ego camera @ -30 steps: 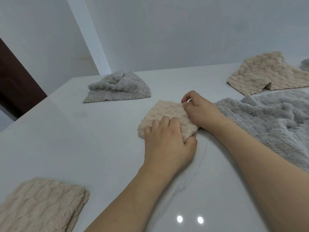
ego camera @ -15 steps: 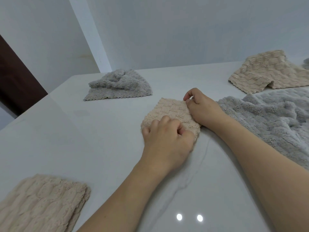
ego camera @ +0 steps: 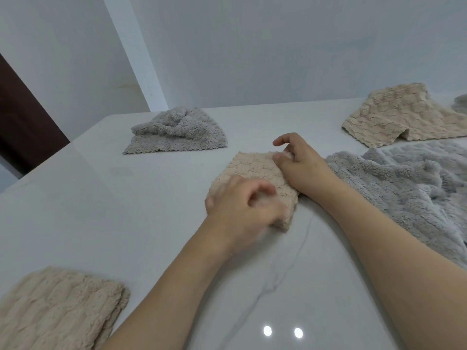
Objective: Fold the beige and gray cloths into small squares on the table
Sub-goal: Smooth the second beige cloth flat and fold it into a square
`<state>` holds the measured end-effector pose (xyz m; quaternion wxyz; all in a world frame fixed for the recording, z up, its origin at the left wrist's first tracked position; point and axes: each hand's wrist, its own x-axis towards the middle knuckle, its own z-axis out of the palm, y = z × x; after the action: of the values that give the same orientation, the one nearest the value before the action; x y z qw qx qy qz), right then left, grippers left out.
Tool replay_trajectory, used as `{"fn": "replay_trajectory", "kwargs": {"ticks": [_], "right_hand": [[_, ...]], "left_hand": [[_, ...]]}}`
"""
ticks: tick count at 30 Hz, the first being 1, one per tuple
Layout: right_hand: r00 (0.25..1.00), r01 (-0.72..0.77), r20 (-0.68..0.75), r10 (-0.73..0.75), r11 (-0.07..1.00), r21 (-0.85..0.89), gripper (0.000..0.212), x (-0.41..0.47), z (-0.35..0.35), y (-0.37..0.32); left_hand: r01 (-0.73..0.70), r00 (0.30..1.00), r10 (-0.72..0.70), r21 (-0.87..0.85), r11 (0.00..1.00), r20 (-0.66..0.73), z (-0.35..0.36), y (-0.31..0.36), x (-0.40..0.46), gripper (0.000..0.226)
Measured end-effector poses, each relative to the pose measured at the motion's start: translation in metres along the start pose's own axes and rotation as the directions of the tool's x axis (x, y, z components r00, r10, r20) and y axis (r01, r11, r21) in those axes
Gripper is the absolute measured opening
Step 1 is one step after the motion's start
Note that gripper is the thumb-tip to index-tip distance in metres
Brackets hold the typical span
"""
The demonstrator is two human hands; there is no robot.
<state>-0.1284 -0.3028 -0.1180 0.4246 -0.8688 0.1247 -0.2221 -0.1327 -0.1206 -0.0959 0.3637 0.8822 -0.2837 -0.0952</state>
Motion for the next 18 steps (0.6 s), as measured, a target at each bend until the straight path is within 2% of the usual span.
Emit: {"fn": "replay_trajectory", "kwargs": {"ticks": [2,4,6,9,11,13,16,18], "right_hand": [[0.995,0.1,-0.02,-0.099,0.99,0.104,0.019,-0.002,-0.003,-0.002],[0.976,0.216,-0.044,-0.211,0.962,0.166,0.02,-0.006,-0.004,-0.007],[0.957,0.29,-0.066,-0.282,0.927,0.236,0.022,-0.009,-0.003,-0.016],[0.951,0.309,-0.093,-0.295,0.888,0.341,0.023,-0.01,0.001,-0.027],[0.962,0.27,-0.159,-0.221,0.838,0.475,0.024,-0.008,0.005,-0.032],[0.983,0.143,-0.182,-0.037,0.779,0.611,0.029,-0.008,0.009,-0.035],[0.951,-0.193,-0.017,0.309,0.634,0.749,0.044,-0.004,0.016,-0.031],[0.896,-0.366,0.12,0.427,0.556,0.746,0.053,0.003,0.016,-0.026]], "left_hand": [[0.094,0.96,-0.114,-0.092,0.991,-0.255,-0.006,-0.011,0.01,0.053],[0.253,0.89,-0.25,-0.042,0.966,-0.381,-0.013,-0.024,0.019,0.058],[0.331,0.878,-0.313,-0.013,0.943,-0.362,-0.016,-0.031,0.025,0.066],[0.259,0.912,-0.269,-0.072,0.963,-0.309,-0.016,-0.033,0.028,0.069],[0.218,0.915,-0.244,-0.115,0.969,-0.321,-0.017,-0.032,0.028,0.057],[0.193,0.909,-0.215,-0.096,0.976,-0.357,-0.017,-0.032,0.026,0.043],[0.069,0.897,-0.136,-0.17,0.983,-0.421,-0.012,-0.034,0.026,0.029],[-0.02,0.889,-0.073,-0.199,0.98,-0.451,-0.01,-0.035,0.027,0.025]]}}
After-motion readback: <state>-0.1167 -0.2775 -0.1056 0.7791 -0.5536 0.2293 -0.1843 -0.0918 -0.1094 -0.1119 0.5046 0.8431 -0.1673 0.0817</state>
